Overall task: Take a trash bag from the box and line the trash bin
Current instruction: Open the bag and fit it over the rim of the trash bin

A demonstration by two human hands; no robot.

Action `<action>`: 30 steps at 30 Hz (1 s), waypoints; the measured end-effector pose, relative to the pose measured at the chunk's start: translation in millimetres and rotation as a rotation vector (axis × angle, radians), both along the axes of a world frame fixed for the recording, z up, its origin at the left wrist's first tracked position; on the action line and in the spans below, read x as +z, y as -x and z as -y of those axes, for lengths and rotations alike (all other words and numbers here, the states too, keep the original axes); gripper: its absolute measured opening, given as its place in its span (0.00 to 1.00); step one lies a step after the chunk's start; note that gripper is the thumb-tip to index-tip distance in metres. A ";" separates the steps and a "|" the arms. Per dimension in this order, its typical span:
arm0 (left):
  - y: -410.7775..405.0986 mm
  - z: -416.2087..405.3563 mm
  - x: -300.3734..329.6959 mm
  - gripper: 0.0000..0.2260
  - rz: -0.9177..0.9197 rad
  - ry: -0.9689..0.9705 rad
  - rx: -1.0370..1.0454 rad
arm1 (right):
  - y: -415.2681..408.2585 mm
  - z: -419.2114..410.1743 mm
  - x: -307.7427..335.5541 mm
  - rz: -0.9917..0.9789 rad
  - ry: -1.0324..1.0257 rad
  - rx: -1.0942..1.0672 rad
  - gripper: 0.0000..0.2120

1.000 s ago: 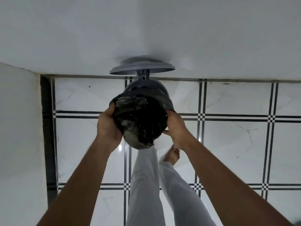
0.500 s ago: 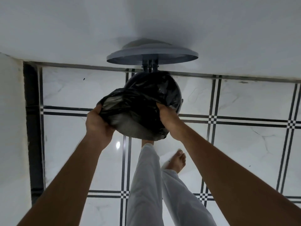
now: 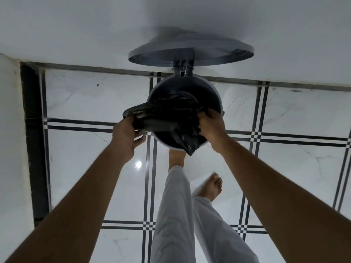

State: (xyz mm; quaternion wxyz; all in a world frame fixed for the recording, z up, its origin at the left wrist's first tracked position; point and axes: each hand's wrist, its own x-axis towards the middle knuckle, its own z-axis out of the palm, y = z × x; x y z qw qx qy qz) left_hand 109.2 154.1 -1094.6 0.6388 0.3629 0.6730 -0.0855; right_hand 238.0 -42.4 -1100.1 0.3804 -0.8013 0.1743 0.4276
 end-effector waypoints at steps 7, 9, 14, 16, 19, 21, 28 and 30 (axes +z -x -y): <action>-41.0 -34.4 -49.3 0.07 0.162 0.072 0.095 | -46.5 25.8 -9.9 0.066 -0.053 -0.154 0.04; -47.1 -46.0 -51.3 0.07 0.222 0.079 0.059 | -52.3 23.7 -11.2 0.066 -0.061 -0.138 0.05; -47.5 -48.0 -38.2 0.06 0.347 0.098 -0.280 | -40.7 8.5 -19.1 0.360 -0.020 0.236 0.04; -45.3 -42.7 -25.6 0.07 0.362 0.095 -0.391 | -37.8 1.1 -21.3 0.484 -0.050 0.404 0.16; -42.8 -33.4 -11.0 0.15 0.351 0.070 -0.520 | -36.0 -12.2 -26.1 0.520 -0.131 0.711 0.40; -43.8 -27.8 -4.4 0.16 0.368 0.085 -0.601 | -31.6 -20.3 -31.3 0.525 -0.144 0.825 0.40; -48.6 -36.4 -3.9 0.12 0.158 -0.074 -1.036 | -45.8 -15.5 -32.5 0.691 -0.138 0.715 0.08; -45.3 -48.8 -11.2 0.11 0.050 -0.097 -1.133 | -56.1 -5.1 -23.5 0.553 -0.099 0.728 0.06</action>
